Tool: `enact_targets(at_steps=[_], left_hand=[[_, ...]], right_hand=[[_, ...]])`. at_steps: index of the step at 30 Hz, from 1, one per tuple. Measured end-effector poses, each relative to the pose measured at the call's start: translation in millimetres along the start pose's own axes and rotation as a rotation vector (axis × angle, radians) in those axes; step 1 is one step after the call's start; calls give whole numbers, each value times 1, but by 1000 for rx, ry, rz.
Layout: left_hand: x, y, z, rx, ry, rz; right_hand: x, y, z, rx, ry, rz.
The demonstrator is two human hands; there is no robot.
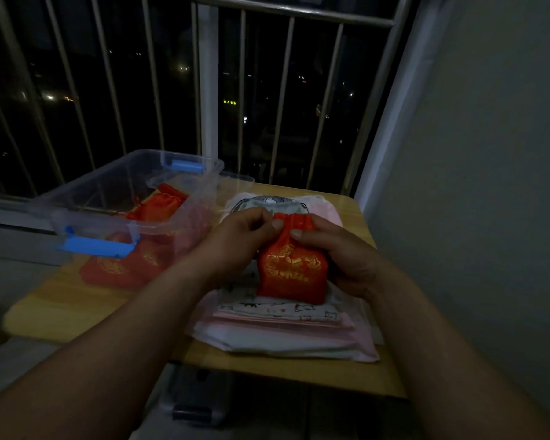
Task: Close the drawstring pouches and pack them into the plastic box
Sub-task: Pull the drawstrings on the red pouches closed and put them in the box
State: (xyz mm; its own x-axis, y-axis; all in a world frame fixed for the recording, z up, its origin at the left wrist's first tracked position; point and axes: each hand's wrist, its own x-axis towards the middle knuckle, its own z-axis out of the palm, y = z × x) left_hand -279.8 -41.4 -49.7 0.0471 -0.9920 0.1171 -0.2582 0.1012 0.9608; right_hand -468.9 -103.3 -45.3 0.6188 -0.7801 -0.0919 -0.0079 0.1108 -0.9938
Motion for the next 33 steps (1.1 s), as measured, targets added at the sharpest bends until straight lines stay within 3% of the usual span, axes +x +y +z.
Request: enact_targets(at_steps=[5, 12, 20, 33], left_hand=[[0, -1, 0, 113, 34, 65], [4, -9, -3, 242, 123, 96], [8, -9, -4, 107, 177, -16], [10, -9, -4, -264, 327, -170]], right_hand=[[0, 2, -7, -234, 73, 10], [0, 1, -19, -259, 211, -33], [5, 10, -36, -195, 362, -31], [8, 18, -37, 93, 447, -14]])
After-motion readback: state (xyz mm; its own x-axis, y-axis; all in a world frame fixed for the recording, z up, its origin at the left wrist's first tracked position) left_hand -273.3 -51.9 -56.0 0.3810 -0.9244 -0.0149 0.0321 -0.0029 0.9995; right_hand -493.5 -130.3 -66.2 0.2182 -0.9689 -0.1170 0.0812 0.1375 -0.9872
